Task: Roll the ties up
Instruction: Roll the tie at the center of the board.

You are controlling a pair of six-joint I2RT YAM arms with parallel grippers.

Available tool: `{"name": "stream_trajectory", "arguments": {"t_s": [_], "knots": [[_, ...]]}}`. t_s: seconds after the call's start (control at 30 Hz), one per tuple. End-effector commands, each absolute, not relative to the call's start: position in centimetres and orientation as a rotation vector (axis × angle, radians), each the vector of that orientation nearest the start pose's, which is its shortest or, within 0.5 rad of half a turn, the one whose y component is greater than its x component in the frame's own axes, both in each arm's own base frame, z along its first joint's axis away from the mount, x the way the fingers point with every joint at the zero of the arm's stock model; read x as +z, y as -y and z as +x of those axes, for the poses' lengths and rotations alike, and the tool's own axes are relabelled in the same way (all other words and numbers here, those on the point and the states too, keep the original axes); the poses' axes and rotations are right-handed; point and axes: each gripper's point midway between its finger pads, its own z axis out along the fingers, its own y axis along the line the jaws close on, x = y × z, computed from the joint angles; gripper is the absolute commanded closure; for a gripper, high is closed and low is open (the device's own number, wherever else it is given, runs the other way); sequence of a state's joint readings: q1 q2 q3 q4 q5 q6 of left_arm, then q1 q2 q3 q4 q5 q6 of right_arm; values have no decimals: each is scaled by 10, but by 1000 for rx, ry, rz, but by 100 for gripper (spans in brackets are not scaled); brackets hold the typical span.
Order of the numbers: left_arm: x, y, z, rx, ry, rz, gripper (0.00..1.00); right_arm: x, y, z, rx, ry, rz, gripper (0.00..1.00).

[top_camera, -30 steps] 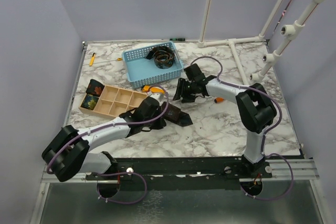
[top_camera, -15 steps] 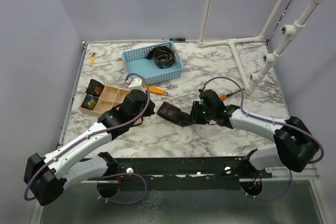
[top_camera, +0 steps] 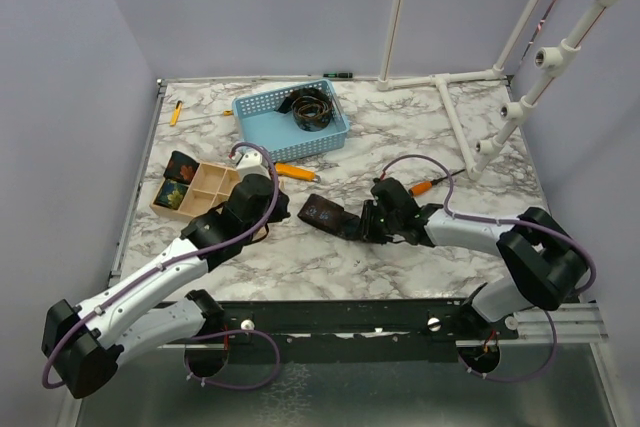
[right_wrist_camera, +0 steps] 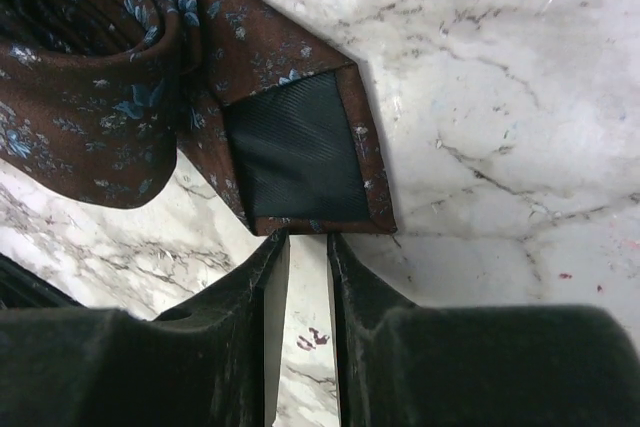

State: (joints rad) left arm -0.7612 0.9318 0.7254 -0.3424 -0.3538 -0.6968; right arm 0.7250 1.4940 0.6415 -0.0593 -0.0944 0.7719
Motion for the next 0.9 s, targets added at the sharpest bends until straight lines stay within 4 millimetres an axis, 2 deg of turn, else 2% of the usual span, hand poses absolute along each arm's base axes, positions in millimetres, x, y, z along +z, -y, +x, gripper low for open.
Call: {"name": "stream_trajectory", "arguments": {"t_s": [0.0, 0.2, 0.43, 0.53, 0.6, 0.67, 0.7, 0.8, 0.83, 0.87], "knots": [[169, 177, 243, -480, -2122, -163, 100, -5, -229, 228, 527, -2668, 88, 73], [164, 181, 240, -488, -2150, -122, 100, -8, -218, 252, 460, -2653, 132, 73], [146, 185, 241, -464, -2205, -95, 98, 0, -208, 287, 448, -2628, 169, 73], [143, 190, 245, -468, -2212, -84, 96, 22, -216, 290, 529, -2593, 135, 71], [144, 194, 250, -493, -2210, -94, 93, 47, -226, 288, 640, -2524, 91, 62], [144, 199, 255, -543, -2205, -107, 84, 71, -240, 285, 768, -2459, 30, 47], [145, 202, 257, -575, -2202, -113, 76, 84, -248, 286, 827, -2432, -4, 43], [146, 208, 262, -656, -2204, -145, 39, 100, -267, 282, 918, -2416, -102, 32], [145, 210, 263, -680, -2210, -156, 30, 103, -273, 281, 930, -2411, -135, 25], [143, 209, 264, -693, -2217, -169, 25, 103, -277, 280, 931, -2416, -160, 22]]}}
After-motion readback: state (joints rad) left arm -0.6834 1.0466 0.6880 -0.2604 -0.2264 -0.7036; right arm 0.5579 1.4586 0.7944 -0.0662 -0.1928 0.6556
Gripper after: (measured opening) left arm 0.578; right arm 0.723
